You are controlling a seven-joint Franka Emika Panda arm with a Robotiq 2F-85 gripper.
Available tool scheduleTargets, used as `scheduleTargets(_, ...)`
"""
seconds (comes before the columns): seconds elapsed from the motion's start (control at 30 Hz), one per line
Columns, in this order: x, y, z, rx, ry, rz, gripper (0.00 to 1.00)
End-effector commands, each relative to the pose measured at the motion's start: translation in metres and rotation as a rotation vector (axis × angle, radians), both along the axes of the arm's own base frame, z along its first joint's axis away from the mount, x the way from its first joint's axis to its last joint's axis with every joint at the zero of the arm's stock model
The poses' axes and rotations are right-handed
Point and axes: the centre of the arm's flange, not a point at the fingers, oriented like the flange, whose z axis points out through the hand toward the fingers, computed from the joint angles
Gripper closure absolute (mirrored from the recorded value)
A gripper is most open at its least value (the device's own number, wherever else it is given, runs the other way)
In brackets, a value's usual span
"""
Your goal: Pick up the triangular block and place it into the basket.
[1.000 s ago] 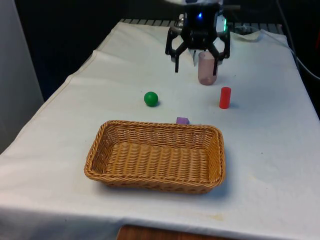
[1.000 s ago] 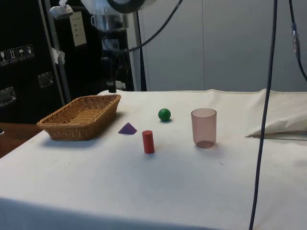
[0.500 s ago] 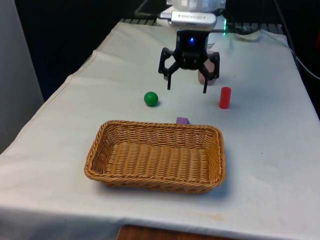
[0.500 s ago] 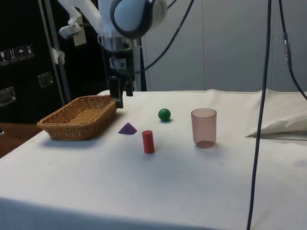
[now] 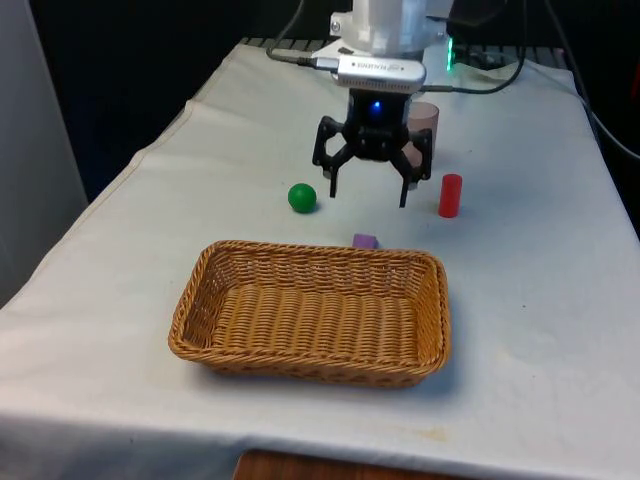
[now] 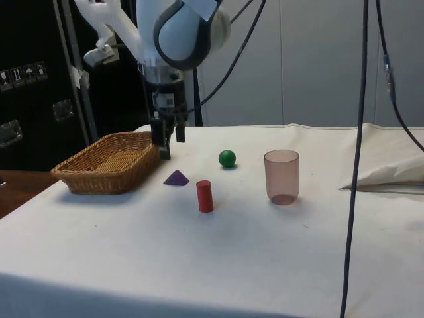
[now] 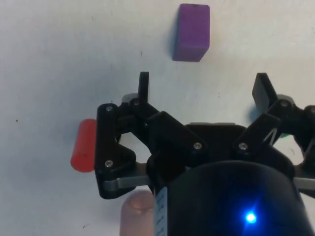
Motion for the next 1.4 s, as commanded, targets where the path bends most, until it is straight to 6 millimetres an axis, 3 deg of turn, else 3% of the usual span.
scheduleTargets(0.0, 0.001, -0.001, -0.002, 0.008, -0.007, -0.009, 0.0)
scheduleTargets(0.77, -0.002, -0.018, -0.037, 0.041, -0.048, -0.005, 0.0)
scheduleTargets(1.37, -0.003, -0.018, -0.058, 0.066, -0.06, -0.004, 0.0)
